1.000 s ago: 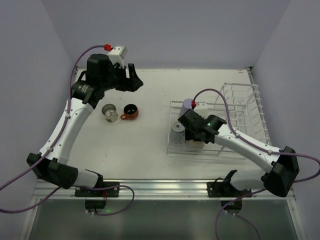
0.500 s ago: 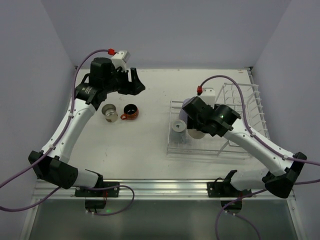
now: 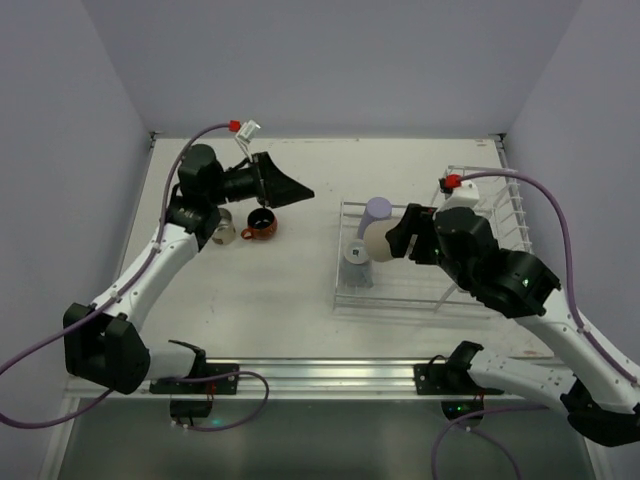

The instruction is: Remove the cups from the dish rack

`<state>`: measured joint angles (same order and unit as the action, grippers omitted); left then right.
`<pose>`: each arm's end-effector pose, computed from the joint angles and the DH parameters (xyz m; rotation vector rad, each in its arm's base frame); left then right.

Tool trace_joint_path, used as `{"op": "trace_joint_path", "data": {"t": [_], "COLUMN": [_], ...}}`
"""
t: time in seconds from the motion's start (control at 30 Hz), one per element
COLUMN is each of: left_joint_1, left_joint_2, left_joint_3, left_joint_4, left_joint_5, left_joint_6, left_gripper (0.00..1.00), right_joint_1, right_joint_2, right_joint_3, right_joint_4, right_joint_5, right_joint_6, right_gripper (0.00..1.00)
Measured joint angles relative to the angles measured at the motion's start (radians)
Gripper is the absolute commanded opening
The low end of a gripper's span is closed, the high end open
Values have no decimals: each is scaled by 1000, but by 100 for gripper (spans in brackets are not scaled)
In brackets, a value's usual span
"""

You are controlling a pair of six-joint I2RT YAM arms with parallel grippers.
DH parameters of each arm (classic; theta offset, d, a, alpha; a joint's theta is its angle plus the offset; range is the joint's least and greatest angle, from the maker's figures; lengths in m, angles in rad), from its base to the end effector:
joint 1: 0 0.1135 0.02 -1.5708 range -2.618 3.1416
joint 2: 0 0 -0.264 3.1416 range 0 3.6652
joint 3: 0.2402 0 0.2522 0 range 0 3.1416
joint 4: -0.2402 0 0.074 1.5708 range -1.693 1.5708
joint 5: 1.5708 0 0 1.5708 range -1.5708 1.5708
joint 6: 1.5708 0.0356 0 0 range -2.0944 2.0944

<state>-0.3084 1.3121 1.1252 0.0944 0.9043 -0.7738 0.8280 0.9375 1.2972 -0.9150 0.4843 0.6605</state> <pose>0.2773 -0.1177 0.3733 0.3442 1.8486 -1.5231 0.1215 0.1078 0.4131 0.1099 2.0779 0.4024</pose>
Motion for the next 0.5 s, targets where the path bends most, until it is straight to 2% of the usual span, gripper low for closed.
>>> {"op": "trace_joint_path", "data": {"t": [0.13,0.3,0.5], "left_joint_1": [0,0,-6], "left_joint_2": [-9,-17,-17], "left_joint_3": [-118,-209,-255], "left_joint_4": [284,549,684], "left_joint_5": [102,145,154], "left_joint_6": [-238,-452,-578], "left_gripper": [75,76,77], "right_joint_1": [-4,-10,-17], "right_joint_2": [-101,-209,-269], "right_joint_3": [-174,-356,-487], "right_joint_4": [174,395,662], "right_joint_5": [-75,-145,-221], "right_joint_6": [11,52,65], "right_gripper": [0,0,0]}}
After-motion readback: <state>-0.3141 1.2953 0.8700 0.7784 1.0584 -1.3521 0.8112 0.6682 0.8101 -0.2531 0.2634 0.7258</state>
